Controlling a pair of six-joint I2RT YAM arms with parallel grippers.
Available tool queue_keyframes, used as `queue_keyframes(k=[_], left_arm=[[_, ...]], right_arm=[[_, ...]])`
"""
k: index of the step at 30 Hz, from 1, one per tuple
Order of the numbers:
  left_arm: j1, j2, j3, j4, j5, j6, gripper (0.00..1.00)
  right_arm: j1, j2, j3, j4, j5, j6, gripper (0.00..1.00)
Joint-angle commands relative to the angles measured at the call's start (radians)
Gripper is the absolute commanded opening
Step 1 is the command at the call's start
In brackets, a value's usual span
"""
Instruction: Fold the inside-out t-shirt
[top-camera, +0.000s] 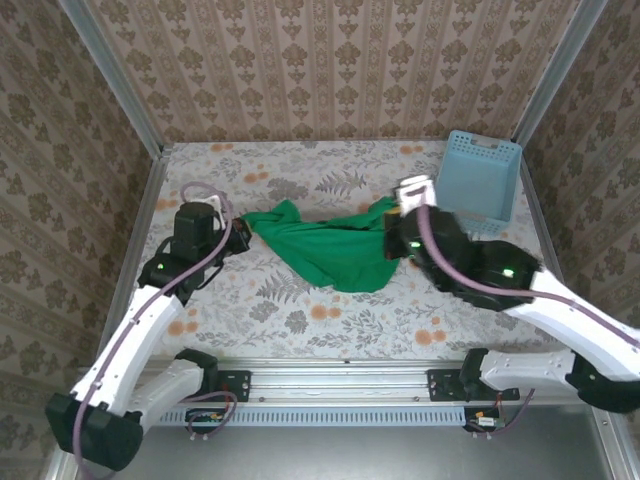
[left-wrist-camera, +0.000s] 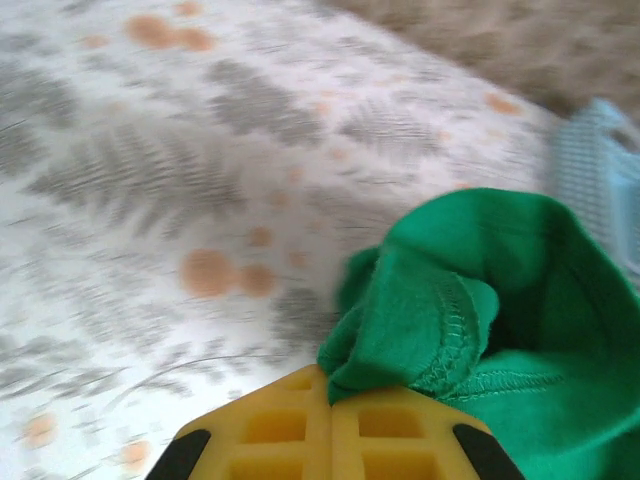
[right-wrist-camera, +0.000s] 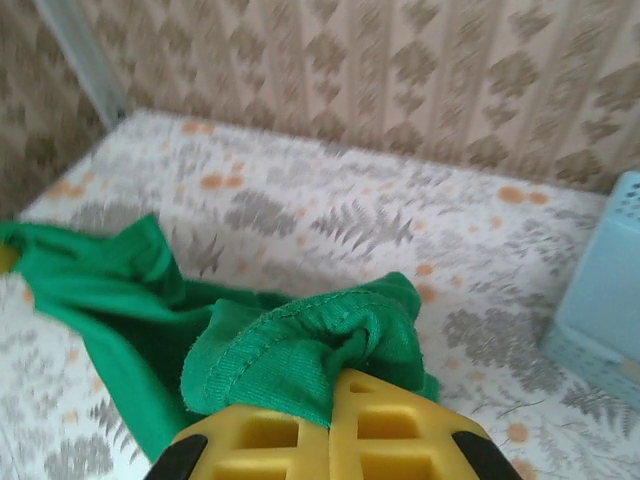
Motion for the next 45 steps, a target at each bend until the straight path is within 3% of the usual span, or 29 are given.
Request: queue_keyframes(k=[1, 2, 3, 7, 9, 12, 14, 20, 26, 29, 38, 41, 45], left_arm=[[0.138, 0.072, -0.087, -0.098, 0.01, 0.008, 0.0], [0.173, 0.088, -0.111, -0.102, 0.022, 0.008, 0.0], [0.21, 0.107, -0.14, -0.101, 0.044, 0.011, 0.07], [0.275, 0.1, -0.21, -0.104, 0.081, 0.012, 0.44], [0.267, 0.062, -0.213, -0.129, 0.051, 0.014, 0.54], [0.2, 0.014, -0.197, -0.161, 0.0, 0.006, 0.6], [0.106, 0.011, -0.178, -0.17, -0.029, -0.008, 0.61], [-0.292, 0.148, -0.119, -0.114, -0.11, -0.089, 0.64], [-0.492, 0.347, -0.057, -0.04, -0.159, -0.104, 0.65], [-0.522, 0.396, -0.048, -0.024, -0.18, -0.12, 0.62], [-0.476, 0.381, -0.14, 0.059, -0.156, -0.156, 0.34], [-0.461, 0.365, -0.163, 0.077, -0.138, -0.158, 0.27], [-0.424, 0.346, -0.197, 0.092, -0.119, -0.162, 0.16]], right_arm=[[0.052, 0.168, -0.079, 0.078, -0.106, 0.021, 0.0], [0.062, 0.219, -0.084, 0.122, -0.173, 0.031, 0.0], [0.074, 0.281, -0.078, 0.169, -0.239, 0.04, 0.0], [0.099, 0.426, -0.007, 0.158, -0.282, 0.066, 0.53], [0.095, 0.402, -0.025, 0.151, -0.238, 0.064, 0.61], [0.045, 0.312, -0.121, 0.171, -0.245, 0.085, 0.67], [-0.023, 0.266, -0.194, 0.17, -0.287, 0.131, 0.66], [-0.172, 0.177, -0.415, 0.242, -0.406, 0.227, 0.65], [-0.182, 0.231, -0.478, 0.418, -0.528, 0.257, 0.6], [-0.183, 0.275, -0.496, 0.51, -0.6, 0.276, 0.58], [-0.173, 0.471, -0.435, 0.59, -0.681, 0.284, 0.52], [-0.165, 0.507, -0.411, 0.593, -0.688, 0.273, 0.34], [-0.138, 0.466, -0.402, 0.534, -0.606, 0.244, 0.04]])
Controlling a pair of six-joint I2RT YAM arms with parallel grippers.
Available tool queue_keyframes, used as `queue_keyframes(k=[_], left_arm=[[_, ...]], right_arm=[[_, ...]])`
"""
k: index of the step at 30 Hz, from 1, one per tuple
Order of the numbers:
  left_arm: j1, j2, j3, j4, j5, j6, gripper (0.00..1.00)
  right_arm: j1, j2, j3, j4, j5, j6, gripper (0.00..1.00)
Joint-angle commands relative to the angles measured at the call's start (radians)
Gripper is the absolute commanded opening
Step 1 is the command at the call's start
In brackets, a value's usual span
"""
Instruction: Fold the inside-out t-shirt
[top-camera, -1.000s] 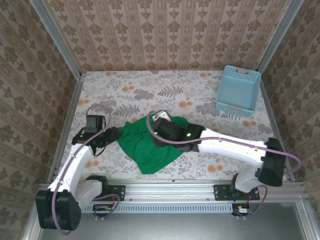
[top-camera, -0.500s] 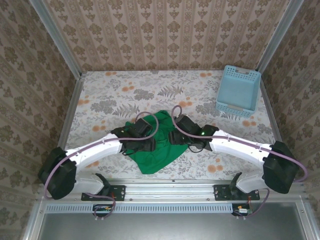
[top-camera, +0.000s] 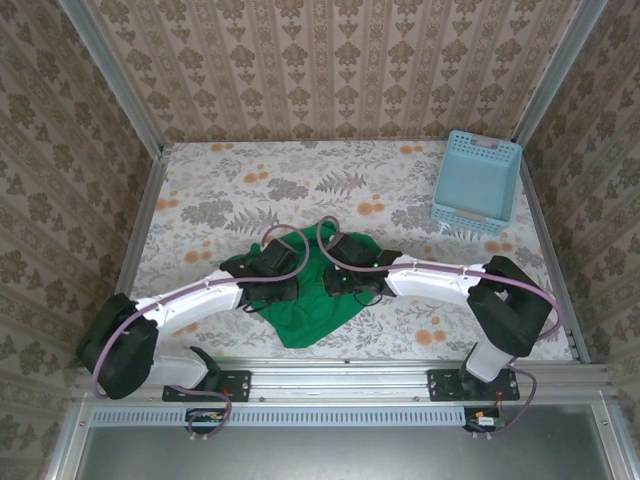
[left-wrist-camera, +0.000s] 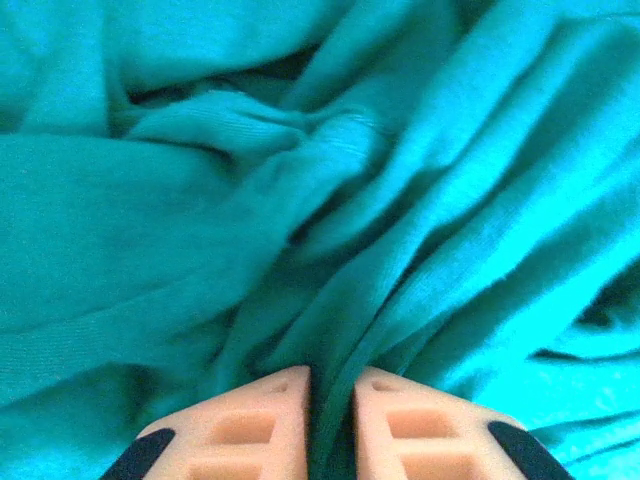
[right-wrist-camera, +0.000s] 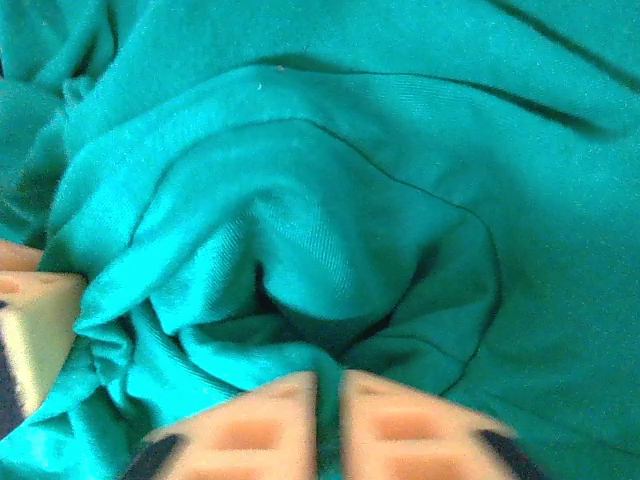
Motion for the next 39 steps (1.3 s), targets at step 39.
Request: queue_keyframes(k=[39], left_arm=[[0.296, 0.118, 0.155, 0.083, 0.159, 0.187, 0.0]], right_arm=[[0.39, -0.228, -0.154, 0.032, 0.27, -0.044, 0.0]])
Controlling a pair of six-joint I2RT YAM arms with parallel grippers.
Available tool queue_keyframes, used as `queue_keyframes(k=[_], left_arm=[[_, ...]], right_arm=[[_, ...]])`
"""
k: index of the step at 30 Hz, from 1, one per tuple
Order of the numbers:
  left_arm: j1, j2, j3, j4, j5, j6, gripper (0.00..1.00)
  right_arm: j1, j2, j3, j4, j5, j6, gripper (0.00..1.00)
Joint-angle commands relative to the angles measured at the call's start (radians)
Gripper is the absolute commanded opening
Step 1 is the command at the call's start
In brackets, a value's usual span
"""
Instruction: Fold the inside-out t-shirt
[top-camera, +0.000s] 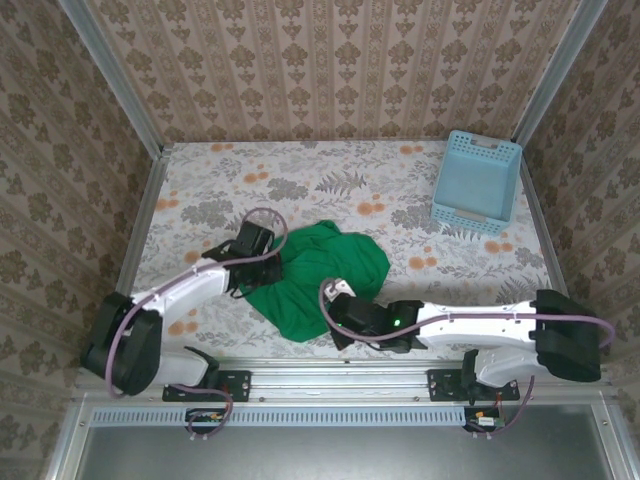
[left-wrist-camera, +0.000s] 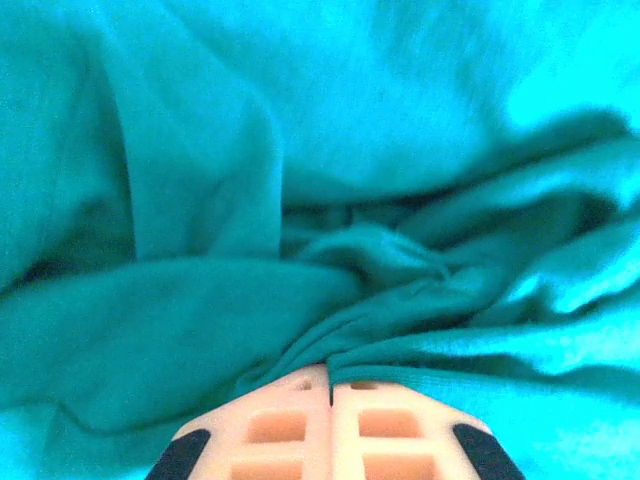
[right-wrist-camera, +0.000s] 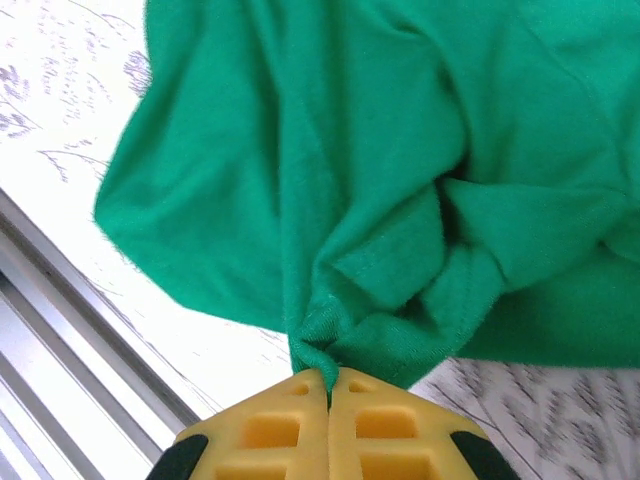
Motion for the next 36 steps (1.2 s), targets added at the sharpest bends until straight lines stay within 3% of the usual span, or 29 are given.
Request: queue_keyframes(k=[1, 6, 7, 9, 10, 12, 14, 18, 22, 26, 32, 36], left_arm=[[0.058, 0.084, 0.123, 0.054, 0.048, 0.076, 0.0], [0.153, 0.137, 0.229, 0.064, 0.076, 0.088, 0.0], [0.158, 0.135, 0.239, 0.054, 0.079, 0.094, 0.0], [0.158, 0.125, 0.247, 0.03, 0.091, 0.11, 0.02], [0.154, 0.113, 0.24, 0.015, 0.099, 0.117, 0.1], [0.14, 0.073, 0.213, -0.031, 0.086, 0.128, 0.26], [0.116, 0.015, 0.174, -0.098, 0.032, 0.133, 0.39], [-0.007, -0.12, 0.08, -0.179, -0.095, 0.137, 0.48], [-0.152, -0.192, 0.022, -0.18, -0.138, 0.101, 0.55], [-0.184, -0.149, -0.003, -0.154, -0.151, 0.046, 0.55], [-0.184, -0.06, -0.014, -0.088, -0.131, 0.034, 0.44], [-0.181, -0.016, -0.021, -0.074, -0.149, 0.034, 0.28]], right_arm=[[0.024, 0.081, 0.068, 0.039, 0.045, 0.017, 0.0], [0.032, 0.17, 0.121, 0.058, 0.061, 0.052, 0.0], [0.033, 0.185, 0.137, 0.052, 0.053, 0.049, 0.05], [0.033, 0.195, 0.159, 0.038, 0.049, 0.044, 0.25], [0.03, 0.187, 0.162, 0.026, 0.058, 0.043, 0.35], [0.009, 0.154, 0.158, -0.001, 0.079, 0.046, 0.45], [-0.036, 0.102, 0.129, -0.014, 0.084, 0.05, 0.52], [-0.158, 0.046, 0.077, -0.026, 0.06, 0.074, 0.53], [-0.247, 0.065, 0.07, -0.018, 0.037, 0.085, 0.53], [-0.288, 0.104, 0.073, 0.019, 0.013, 0.1, 0.54], [-0.325, 0.193, 0.086, 0.044, -0.013, 0.119, 0.54], [-0.331, 0.232, 0.076, 0.073, -0.02, 0.115, 0.54]])
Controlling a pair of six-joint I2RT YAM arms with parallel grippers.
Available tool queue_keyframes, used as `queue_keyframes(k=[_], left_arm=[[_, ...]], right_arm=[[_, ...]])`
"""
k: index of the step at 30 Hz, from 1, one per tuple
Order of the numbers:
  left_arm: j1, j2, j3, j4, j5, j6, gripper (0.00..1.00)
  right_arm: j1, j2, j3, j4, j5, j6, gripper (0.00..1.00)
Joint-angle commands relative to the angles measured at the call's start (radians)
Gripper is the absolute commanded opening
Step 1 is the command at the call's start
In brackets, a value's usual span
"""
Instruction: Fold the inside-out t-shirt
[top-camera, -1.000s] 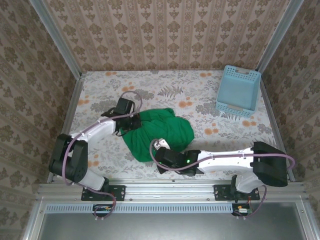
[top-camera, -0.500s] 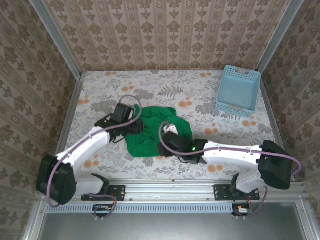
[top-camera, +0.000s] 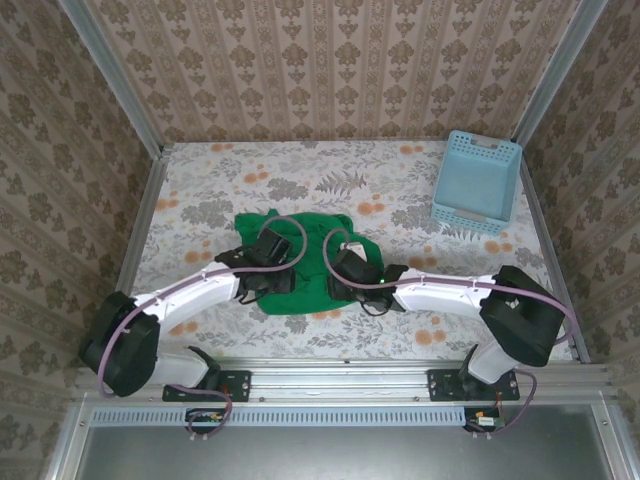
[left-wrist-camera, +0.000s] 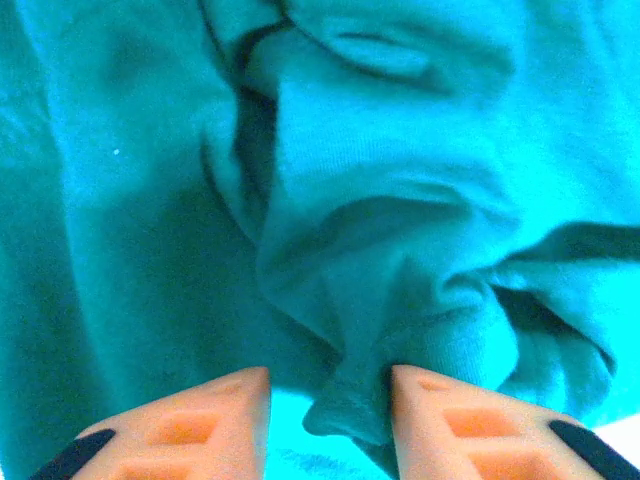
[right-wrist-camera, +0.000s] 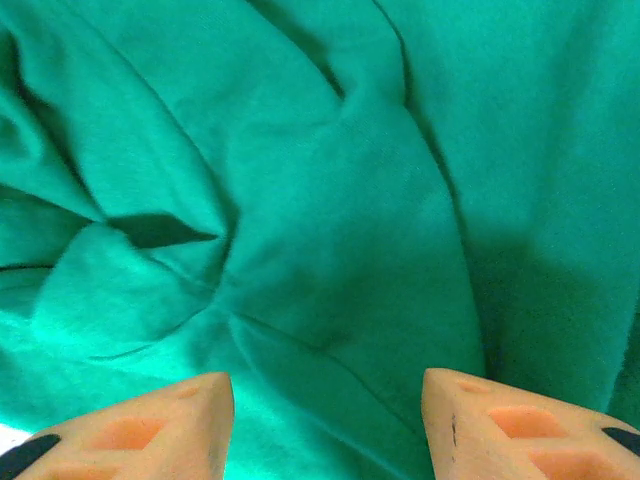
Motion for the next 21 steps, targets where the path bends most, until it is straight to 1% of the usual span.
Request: queue_keyframes(k=[1, 7, 11, 17, 21], left_arm=[[0.002, 0.011, -0.021, 0.027, -0.026, -0.006, 0.24], [0.003, -0.026, -0.055, 0.071, -0.015, 0.003, 0.0], [0.001, -0.123, -0.085, 0.061, -0.037, -0.007, 0.0], [0.003, -0.422, -0.17, 0.01, -0.081, -0.041, 0.0], [0.007, -0.578, -0.222, -0.023, -0.072, -0.068, 0.0]], right_arm=[[-0.01, 0.039, -0.004, 0.031, -0.025, 0.011, 0.54], [-0.053, 0.132, -0.009, 0.063, -0.069, 0.034, 0.54], [-0.085, 0.168, -0.011, 0.037, -0.057, 0.064, 0.56], [-0.175, 0.185, -0.054, 0.018, -0.064, 0.123, 0.57], [-0.22, 0.177, -0.078, 0.022, -0.058, 0.121, 0.58]])
